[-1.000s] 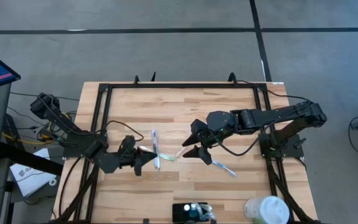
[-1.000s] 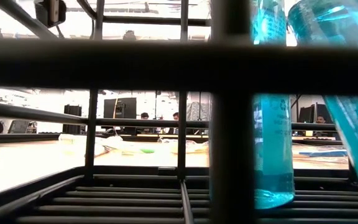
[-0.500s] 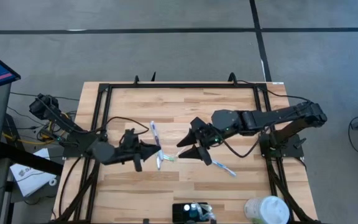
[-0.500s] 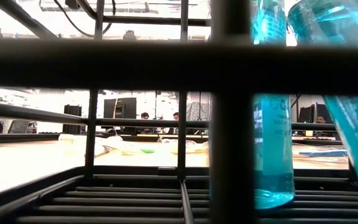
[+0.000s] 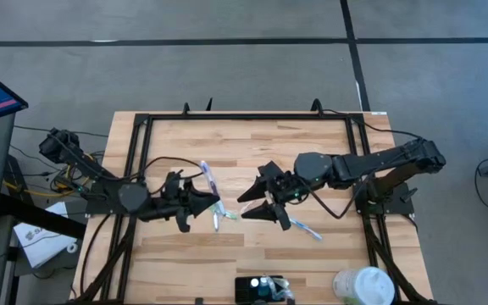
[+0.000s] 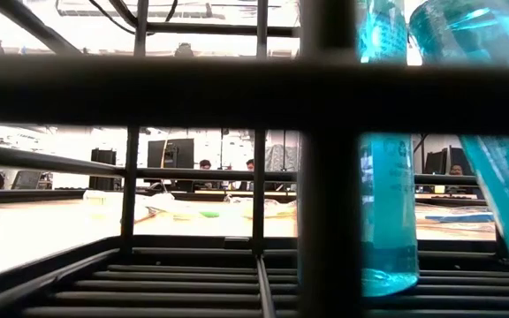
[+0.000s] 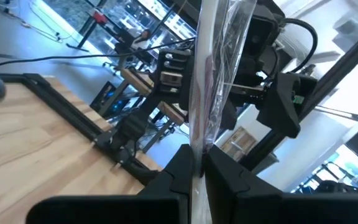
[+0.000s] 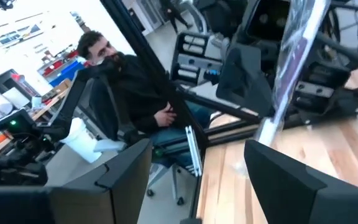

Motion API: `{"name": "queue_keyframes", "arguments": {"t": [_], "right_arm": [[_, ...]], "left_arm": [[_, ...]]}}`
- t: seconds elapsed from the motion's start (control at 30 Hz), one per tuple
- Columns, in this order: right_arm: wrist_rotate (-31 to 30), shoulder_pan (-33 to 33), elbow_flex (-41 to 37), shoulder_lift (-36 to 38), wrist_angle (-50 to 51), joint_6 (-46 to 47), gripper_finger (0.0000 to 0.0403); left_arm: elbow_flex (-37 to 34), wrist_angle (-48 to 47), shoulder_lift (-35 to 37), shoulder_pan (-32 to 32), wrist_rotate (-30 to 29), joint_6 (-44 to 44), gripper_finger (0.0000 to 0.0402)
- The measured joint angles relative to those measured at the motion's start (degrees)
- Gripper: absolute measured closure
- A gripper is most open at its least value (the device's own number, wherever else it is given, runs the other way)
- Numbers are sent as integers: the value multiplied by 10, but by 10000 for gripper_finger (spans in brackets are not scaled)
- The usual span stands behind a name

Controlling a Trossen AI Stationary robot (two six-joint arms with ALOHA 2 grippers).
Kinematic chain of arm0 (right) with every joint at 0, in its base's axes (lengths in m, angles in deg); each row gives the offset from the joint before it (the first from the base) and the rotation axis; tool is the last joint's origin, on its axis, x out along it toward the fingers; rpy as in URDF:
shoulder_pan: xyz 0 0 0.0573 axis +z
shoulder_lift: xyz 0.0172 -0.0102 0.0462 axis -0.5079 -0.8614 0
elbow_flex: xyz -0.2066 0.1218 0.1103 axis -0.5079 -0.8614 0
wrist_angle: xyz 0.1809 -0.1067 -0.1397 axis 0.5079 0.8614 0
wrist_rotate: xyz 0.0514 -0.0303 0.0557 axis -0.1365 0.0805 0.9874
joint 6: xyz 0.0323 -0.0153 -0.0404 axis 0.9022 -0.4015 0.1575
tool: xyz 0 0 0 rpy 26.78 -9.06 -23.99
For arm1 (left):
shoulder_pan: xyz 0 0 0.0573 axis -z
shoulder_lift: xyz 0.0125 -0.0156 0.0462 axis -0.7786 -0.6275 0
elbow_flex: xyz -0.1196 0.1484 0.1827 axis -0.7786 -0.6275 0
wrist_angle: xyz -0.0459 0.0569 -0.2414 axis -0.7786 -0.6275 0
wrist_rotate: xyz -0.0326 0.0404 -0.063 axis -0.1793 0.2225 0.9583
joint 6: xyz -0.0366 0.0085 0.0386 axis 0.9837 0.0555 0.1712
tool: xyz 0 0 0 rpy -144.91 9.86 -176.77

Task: Pick & Place toothbrushing station
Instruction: Put the bottom purple toothbrush into the black mesh organizer

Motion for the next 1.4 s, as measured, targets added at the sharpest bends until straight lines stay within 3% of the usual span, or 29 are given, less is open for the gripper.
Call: {"name": "queue_keyframes", "arguments": {"t": [0.3, 0.67, 1.03, 1.4], "right_arm": [[-89, 21, -31, -2, -67, -2, 154], [-136, 47, -66, -1, -104, 2, 154], [-143, 76, -65, -47, -145, 15, 154], [-116, 70, -66, -53, -158, 29, 154]], "left_arm": [[0, 22, 0, -19, 82, -42, 391], [0, 28, 0, -37, 112, -43, 391], [0, 44, -9, -51, 138, -38, 391], [54, 46, -73, -50, 166, -38, 391]]}}
